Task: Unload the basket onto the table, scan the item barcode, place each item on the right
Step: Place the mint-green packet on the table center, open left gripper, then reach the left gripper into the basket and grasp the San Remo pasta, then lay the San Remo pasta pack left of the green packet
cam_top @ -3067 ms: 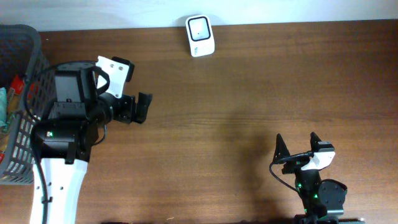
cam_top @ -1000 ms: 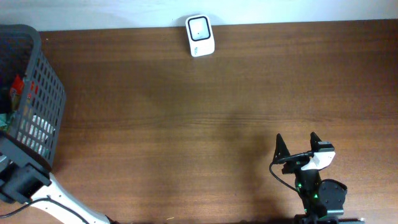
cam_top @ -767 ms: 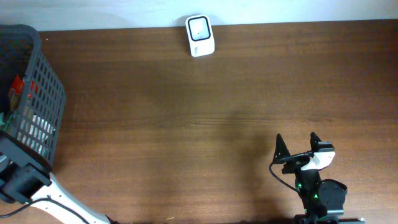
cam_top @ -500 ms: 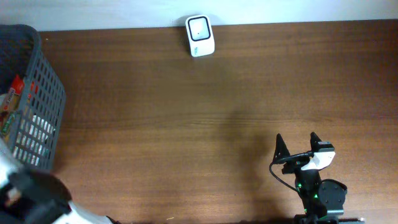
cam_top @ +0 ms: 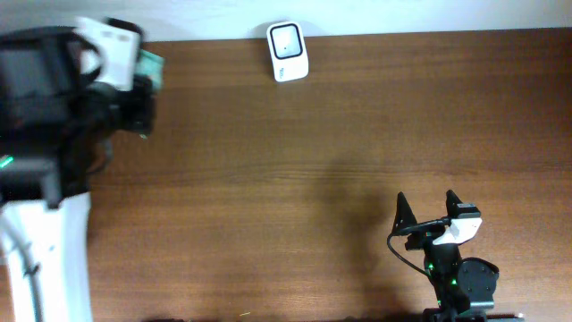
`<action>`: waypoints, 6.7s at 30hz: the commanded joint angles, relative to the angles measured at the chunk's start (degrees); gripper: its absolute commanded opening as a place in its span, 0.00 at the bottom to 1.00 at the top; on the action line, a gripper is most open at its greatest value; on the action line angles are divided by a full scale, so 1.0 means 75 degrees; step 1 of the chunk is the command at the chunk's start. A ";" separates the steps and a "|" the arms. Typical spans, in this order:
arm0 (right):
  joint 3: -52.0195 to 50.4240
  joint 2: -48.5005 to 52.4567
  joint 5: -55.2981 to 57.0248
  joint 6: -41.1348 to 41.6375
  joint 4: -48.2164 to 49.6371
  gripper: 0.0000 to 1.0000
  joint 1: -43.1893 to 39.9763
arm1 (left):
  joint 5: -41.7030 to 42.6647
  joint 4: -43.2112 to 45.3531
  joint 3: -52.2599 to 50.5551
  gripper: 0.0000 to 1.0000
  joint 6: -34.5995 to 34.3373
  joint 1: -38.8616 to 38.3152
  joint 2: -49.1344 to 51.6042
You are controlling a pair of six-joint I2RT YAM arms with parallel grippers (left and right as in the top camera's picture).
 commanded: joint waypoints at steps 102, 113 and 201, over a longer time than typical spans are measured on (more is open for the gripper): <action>-0.0061 -0.0064 -0.0009 0.0058 -0.0015 0.99 -0.0058 | -0.0076 0.2672 0.0318 0.71 0.3075 0.6164 0.6429; -0.0061 -0.0064 -0.0009 0.0058 -0.0015 0.99 -0.0058 | -0.0446 0.2530 0.0315 0.57 0.2789 0.6164 0.6429; -0.0061 -0.0064 -0.0009 0.0058 -0.0015 0.99 -0.0058 | 0.1585 -0.1026 0.2390 0.00 -0.0038 0.3279 0.0816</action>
